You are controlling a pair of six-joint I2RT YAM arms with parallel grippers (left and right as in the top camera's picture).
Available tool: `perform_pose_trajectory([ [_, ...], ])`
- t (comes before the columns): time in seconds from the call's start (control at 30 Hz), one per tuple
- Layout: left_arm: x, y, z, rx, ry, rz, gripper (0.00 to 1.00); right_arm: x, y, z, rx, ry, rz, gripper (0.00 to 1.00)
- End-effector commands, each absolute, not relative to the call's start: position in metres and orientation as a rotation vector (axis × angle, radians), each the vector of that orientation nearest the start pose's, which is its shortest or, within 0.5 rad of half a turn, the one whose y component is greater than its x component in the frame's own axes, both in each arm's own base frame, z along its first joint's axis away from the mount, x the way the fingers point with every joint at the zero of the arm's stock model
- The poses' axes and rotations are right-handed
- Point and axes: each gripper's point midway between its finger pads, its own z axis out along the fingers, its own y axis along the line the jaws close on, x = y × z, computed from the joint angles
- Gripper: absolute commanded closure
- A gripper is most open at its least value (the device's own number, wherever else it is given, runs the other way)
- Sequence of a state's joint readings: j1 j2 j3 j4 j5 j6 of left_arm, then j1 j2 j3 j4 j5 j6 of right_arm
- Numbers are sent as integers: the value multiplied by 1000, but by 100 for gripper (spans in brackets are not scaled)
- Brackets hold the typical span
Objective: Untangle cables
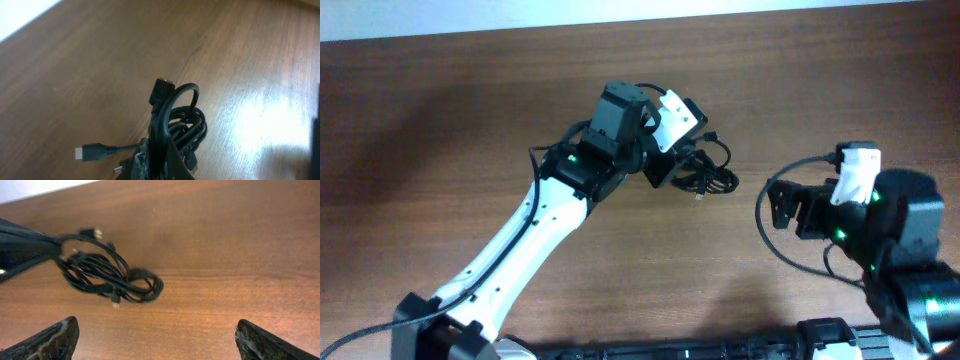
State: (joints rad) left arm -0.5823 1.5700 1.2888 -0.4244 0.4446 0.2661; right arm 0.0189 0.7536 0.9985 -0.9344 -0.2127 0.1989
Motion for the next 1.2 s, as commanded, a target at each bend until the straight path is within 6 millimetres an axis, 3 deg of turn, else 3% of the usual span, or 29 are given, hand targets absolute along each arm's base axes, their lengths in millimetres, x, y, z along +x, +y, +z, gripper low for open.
perform_pose_trajectory([
  [0.0, 328, -305, 281, 1110, 1803, -661, 100, 246, 56, 253, -39, 2303, 431, 1],
  [0.1, 326, -298, 306, 1084, 1737, -649, 100, 243, 82, 257, -339, 2250, 520, 1],
  [0.17, 323, -297, 325, 1069, 1678, -643, 100, 242, 87, 259, -437, 2214, 520, 2],
  [0.2, 321, -295, 334, 1061, 1648, -639, 100, 242, 87, 260, -468, 2201, 505, 15],
  [0.27, 317, -293, 344, 1054, 1622, -637, 100, 242, 90, 261, -536, 2172, 494, 16],
  [0.37, 308, -293, 360, 1059, 1567, -656, 100, 236, 103, 268, -782, 2045, 481, 15],
  [0.63, 282, -307, 381, 1145, 1425, -814, 100, 252, 108, 267, -875, 1979, 465, 18],
  [0.67, 280, -308, 381, 1152, 1417, -823, 100, 255, 108, 266, -875, 1980, 465, 24],
  [0.8, 277, -310, 389, 1135, 1399, -875, 100, 258, 118, 263, -899, 1968, 566, 66],
  [0.87, 278, -311, 394, 1123, 1385, -878, 100, 259, 119, 259, -894, 1985, 585, 95],
  [1.0, 280, -310, 395, 1105, 1395, -870, 100, 256, 125, 264, -881, 1969, 648, 96],
  [1.1, 316, -292, 383, 862, 1599, -763, 100, 255, 126, 266, -836, 1987, 692, 96],
  [1.17, 348, -260, 362, 568, 1804, -618, 100, 250, 132, 270, -852, 1962, 744, 96],
])
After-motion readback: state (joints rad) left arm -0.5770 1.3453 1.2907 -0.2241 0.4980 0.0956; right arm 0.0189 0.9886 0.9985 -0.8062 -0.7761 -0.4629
